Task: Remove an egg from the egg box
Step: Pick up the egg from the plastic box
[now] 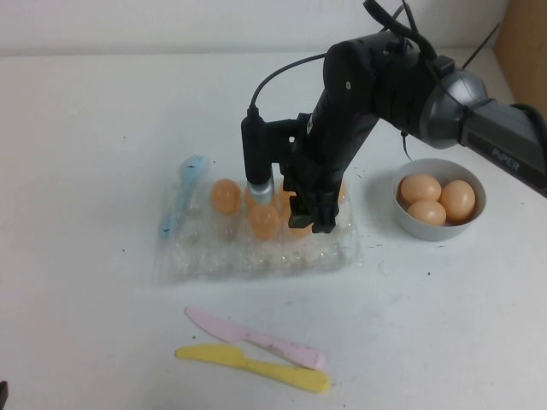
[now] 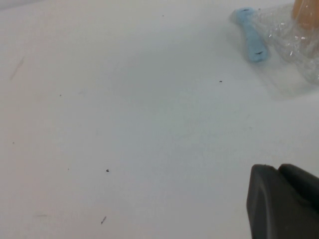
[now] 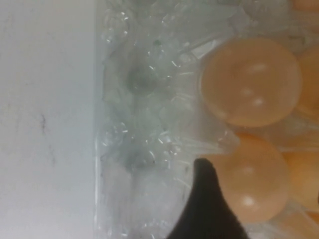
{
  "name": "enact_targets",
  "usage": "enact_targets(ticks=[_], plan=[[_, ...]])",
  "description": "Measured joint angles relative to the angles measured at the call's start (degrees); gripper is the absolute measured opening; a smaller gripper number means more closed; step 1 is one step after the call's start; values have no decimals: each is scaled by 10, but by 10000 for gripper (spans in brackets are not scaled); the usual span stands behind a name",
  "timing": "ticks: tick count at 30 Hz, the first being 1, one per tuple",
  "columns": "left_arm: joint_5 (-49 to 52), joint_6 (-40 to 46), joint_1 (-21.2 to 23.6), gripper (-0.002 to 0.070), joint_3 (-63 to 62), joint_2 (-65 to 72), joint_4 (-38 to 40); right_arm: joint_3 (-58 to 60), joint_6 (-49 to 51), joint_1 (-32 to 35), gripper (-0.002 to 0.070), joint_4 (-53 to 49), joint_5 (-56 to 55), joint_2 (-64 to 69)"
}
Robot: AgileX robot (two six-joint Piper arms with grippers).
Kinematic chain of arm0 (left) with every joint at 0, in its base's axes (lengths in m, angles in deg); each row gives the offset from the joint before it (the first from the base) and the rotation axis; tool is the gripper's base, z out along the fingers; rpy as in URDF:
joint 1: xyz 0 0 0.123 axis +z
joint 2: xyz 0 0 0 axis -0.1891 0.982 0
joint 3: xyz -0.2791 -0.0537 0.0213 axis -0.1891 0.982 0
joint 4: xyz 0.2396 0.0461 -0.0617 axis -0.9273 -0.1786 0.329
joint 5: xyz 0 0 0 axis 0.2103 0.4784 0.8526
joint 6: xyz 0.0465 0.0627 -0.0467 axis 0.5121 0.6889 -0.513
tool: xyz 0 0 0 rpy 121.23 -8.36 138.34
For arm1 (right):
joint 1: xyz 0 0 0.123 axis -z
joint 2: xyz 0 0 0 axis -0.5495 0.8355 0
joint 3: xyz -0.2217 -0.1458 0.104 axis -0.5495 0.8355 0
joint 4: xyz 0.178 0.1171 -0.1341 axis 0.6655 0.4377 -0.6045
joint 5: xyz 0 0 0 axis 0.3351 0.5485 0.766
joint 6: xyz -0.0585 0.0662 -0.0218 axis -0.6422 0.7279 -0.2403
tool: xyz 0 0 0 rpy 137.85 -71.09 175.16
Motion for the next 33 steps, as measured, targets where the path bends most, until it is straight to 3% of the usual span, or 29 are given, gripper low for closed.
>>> enact_targets(ticks=[33], plan=[[0, 0, 0, -3, 0, 0, 0, -2, -1, 7, 414, 21, -6, 22]])
